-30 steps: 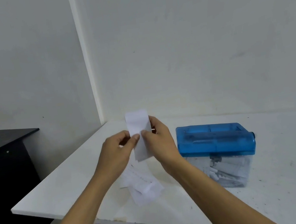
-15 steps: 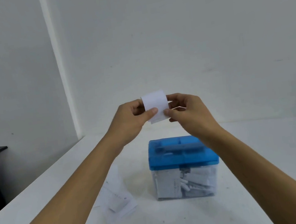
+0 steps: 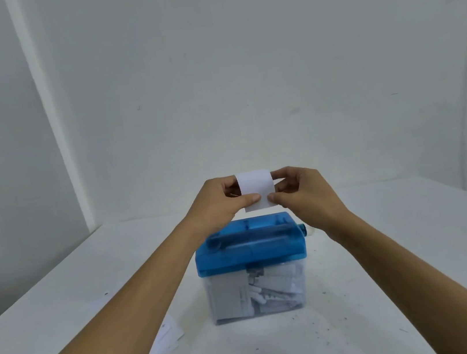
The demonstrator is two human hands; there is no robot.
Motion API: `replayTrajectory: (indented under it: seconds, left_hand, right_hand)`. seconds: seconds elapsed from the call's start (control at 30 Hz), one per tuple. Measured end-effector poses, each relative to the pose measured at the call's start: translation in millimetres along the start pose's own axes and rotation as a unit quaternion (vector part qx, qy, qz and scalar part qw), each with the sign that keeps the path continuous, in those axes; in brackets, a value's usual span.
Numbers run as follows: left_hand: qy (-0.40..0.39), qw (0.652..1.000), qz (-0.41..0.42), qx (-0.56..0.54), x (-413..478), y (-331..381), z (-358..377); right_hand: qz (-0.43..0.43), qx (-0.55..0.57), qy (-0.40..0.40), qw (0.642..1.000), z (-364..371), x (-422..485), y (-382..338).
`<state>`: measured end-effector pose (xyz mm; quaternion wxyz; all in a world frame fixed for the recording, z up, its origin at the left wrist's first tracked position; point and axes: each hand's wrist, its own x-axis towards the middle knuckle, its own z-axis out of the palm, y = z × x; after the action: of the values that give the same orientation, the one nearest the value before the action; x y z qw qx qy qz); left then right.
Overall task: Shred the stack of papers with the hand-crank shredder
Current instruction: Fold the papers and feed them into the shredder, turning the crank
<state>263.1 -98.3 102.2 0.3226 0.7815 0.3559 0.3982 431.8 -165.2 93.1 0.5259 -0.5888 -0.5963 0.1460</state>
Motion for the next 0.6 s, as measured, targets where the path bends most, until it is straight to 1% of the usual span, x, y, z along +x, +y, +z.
replayTrajectory:
  seconds: [0.13, 0.37, 0.47, 0.53, 0.6]
  left_hand:
    - [-0.024, 0.999, -0.007, 0.019, -1, -13, 0]
    - [-0.041, 0.997, 0.000, 0.065, -7, -20, 4]
    - [-0.031, 0.997, -0.006, 0.077, -8, -24, 6]
    - [-0.025, 0.997, -0.007, 0.079, -8, -26, 7]
    - [-0.020, 0.997, -0.007, 0.077, -7, -28, 7]
  right_hand:
    - [0.024, 0.008, -0.004, 1.000, 5, -6, 13]
    - [0.042, -0.038, 0.006, 0.998, 13, -16, 28]
    - [0.033, -0.042, 0.019, 0.998, 9, -22, 31]
    - [0.020, -0.045, 0.053, 0.997, 6, -32, 40]
    - [0.011, -0.059, 0.051, 0.997, 7, -46, 52]
